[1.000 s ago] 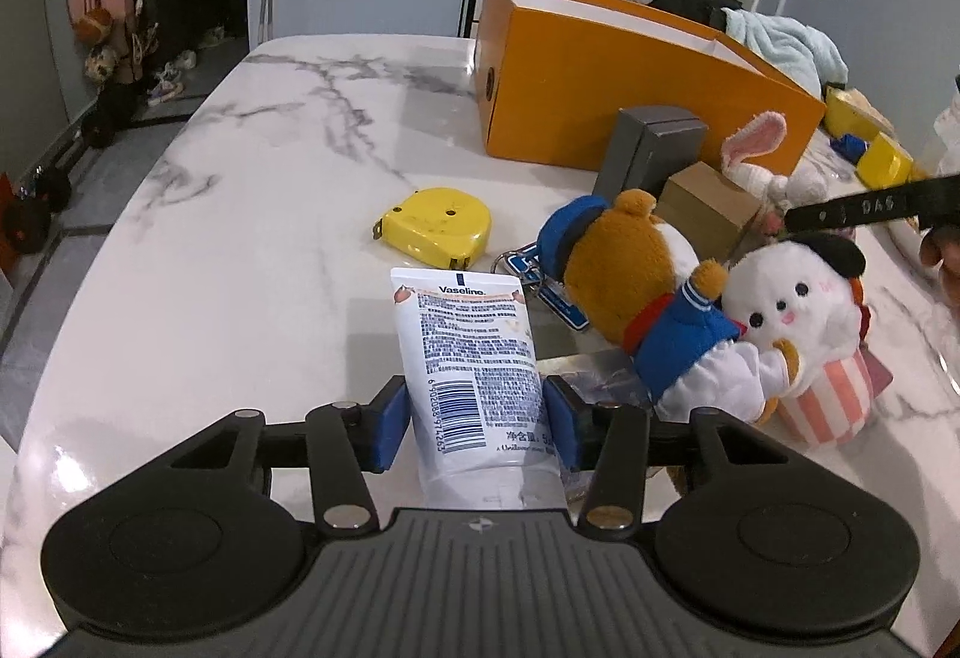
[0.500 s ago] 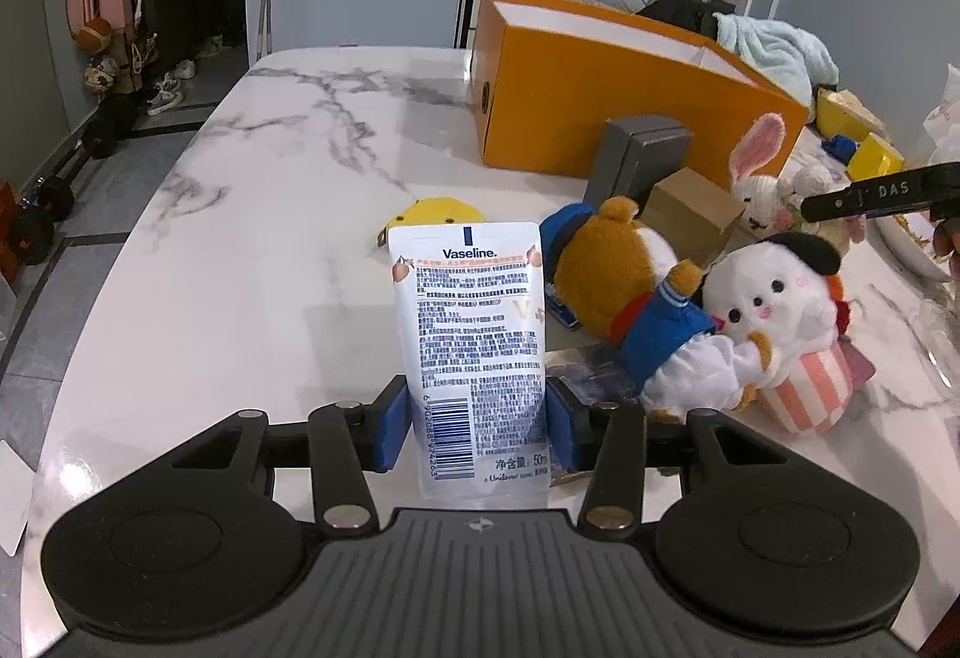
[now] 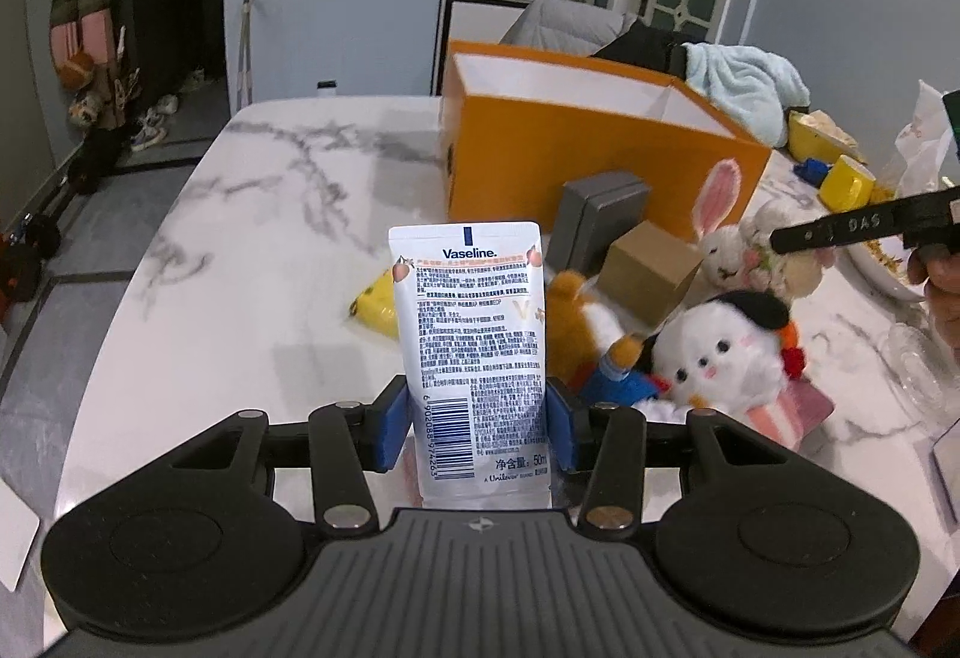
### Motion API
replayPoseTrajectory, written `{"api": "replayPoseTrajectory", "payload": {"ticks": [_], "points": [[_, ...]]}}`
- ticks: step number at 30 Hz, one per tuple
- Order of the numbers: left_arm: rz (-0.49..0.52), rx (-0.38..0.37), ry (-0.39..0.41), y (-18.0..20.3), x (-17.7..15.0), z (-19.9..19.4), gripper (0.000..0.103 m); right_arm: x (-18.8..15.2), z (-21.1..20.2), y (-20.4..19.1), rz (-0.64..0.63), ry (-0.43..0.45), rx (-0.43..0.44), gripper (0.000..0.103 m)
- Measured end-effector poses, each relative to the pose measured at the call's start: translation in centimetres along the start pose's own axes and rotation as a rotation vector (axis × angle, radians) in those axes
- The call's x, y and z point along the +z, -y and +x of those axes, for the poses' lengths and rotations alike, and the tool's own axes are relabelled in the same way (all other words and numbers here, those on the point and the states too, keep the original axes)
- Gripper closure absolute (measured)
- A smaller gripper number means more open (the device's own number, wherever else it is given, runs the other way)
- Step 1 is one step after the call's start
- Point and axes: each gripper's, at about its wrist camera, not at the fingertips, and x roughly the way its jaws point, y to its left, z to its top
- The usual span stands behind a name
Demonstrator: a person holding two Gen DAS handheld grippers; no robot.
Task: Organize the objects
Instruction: 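Grasp the Vaseline tube with the left tool while the right tool grasps the white bunny, then carry the Vaseline tube and white bunny over the orange box with both tools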
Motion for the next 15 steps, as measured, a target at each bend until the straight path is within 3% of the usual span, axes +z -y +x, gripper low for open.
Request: {"api": "replayPoseTrajectory", "payload": {"ticks": [9, 11, 15], "points": [[0.033, -0.042, 0.020, 1.8, 1.3, 0.4, 0.049, -0.2, -0.8, 1.0, 0.053, -0.040, 0.034, 0.063], [0.035, -0.051, 0.024, 2.2, 1.5, 0.5, 0.049, -0.2, -1.2, 1.6, 0.078, -0.039, 0.040, 0.072], [0.039, -0.061, 0.022, 2.7, 1.4, 0.8, 0.049, -0.3, -1.0, 2.7, 0.107, -0.069, 0.007, 0.067]]}}
